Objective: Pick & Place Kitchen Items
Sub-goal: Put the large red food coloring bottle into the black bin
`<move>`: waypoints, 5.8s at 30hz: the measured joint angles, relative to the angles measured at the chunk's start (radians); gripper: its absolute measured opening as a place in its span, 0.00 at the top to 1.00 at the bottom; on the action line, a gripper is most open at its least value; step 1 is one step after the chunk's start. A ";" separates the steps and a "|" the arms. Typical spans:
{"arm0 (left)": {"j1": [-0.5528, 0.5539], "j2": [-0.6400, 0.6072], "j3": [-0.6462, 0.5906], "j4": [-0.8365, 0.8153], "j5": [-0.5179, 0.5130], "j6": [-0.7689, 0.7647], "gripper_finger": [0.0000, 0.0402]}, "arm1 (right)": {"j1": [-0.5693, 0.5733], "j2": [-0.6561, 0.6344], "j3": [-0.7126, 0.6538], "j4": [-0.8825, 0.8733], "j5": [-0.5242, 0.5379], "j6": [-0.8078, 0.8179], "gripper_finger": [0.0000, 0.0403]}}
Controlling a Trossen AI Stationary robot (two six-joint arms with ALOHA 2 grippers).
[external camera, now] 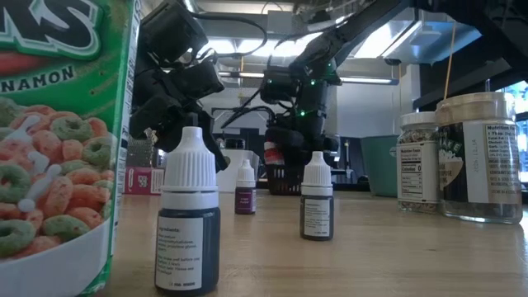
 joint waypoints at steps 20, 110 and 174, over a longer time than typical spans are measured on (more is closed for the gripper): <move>0.000 0.000 0.000 -0.003 0.000 0.000 0.42 | -0.014 0.026 0.001 0.001 -0.043 -0.022 0.68; -0.016 -0.346 0.000 0.023 -0.013 -0.077 0.42 | 0.457 -0.389 0.183 -0.276 0.405 0.060 0.70; -0.236 -0.404 -0.001 0.472 -0.026 0.128 0.22 | 0.861 -0.337 0.183 0.218 0.760 -0.295 0.70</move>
